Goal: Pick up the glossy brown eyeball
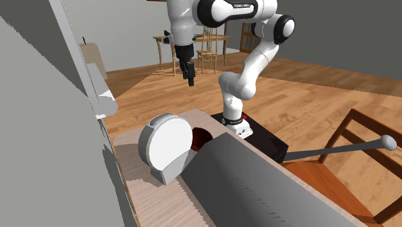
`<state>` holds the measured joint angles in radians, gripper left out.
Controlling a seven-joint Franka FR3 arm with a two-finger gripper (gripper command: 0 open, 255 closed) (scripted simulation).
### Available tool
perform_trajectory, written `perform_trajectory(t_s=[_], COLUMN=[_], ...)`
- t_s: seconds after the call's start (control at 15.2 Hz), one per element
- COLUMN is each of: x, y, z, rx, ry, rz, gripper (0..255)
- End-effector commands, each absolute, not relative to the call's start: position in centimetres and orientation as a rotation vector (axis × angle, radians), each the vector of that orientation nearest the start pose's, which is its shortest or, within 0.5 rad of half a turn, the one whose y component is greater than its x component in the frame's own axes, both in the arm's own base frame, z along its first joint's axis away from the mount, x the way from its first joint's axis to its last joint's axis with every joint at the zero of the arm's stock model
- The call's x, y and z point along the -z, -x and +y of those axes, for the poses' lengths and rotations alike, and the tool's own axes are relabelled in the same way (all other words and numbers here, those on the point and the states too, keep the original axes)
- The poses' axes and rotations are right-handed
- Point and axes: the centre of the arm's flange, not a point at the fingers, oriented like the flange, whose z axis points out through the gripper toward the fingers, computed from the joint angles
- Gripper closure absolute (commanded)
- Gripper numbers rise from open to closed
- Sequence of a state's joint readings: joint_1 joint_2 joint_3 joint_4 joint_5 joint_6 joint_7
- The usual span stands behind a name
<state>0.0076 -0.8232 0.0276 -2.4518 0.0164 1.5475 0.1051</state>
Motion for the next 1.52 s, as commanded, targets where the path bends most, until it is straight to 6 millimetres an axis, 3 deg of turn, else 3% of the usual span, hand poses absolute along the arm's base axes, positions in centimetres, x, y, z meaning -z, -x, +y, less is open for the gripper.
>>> perform_trajectory(t_s=[0.0,0.59,1.12,1.45], x=[-55.5,-51.1,-47.7,-45.5], y=[-29.1,-34.0,-36.0,-36.0], z=[1.4,10.8,20.2,20.3], rx=[-0.127,-0.085,-0.047,-0.047], ry=[3.146,3.106,3.019,3.018], rz=[0.126,-0.319,-0.703,-0.707], gripper=[0,0,0,0])
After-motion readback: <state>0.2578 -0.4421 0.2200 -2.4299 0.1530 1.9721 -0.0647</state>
